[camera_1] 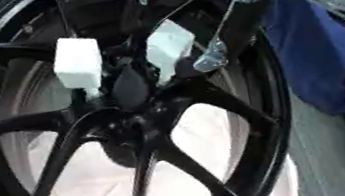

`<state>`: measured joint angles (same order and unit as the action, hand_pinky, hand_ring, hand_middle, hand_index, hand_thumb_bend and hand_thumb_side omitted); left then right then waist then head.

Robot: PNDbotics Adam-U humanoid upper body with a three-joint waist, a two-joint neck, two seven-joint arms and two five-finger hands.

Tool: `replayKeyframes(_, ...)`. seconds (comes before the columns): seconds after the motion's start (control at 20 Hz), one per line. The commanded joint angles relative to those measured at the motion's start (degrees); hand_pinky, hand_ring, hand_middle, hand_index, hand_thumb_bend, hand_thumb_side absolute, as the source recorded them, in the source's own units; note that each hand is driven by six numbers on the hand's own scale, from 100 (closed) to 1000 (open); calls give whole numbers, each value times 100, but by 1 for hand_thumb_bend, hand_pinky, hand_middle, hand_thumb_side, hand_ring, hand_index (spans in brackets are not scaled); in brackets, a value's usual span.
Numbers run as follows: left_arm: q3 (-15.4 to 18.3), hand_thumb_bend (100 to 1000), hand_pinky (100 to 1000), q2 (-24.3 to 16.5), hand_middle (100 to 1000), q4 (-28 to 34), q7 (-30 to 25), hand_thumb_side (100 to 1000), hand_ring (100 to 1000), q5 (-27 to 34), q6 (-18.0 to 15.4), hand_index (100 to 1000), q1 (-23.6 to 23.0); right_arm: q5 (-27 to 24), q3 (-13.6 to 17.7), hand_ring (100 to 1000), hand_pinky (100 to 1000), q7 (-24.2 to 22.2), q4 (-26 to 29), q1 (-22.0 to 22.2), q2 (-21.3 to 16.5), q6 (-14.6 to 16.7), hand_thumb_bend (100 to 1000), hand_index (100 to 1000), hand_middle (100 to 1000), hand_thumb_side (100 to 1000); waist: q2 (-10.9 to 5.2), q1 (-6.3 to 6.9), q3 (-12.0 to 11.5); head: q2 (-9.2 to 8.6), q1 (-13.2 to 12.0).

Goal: Pull the pin out of the wheel hub.

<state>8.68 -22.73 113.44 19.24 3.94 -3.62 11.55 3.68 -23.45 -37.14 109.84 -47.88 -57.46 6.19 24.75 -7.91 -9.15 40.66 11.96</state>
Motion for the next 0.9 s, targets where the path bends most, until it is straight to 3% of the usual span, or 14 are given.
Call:
replayKeyframes(0.05,6,176,954,-80,572,115,2,764,560,-43,3,757,25,20,48,835,860,-40,-28,-71,-95,42,324,852,778,111,-97,38,-2,-55,23)
replayKeyframes(0.9,15,170,956,-71,573,115,4,768,560,-91,19,758,26,125,98,825,858,-470,-149,-86,-85,151,254,816,716,100,-93,20,-20,-94,22)
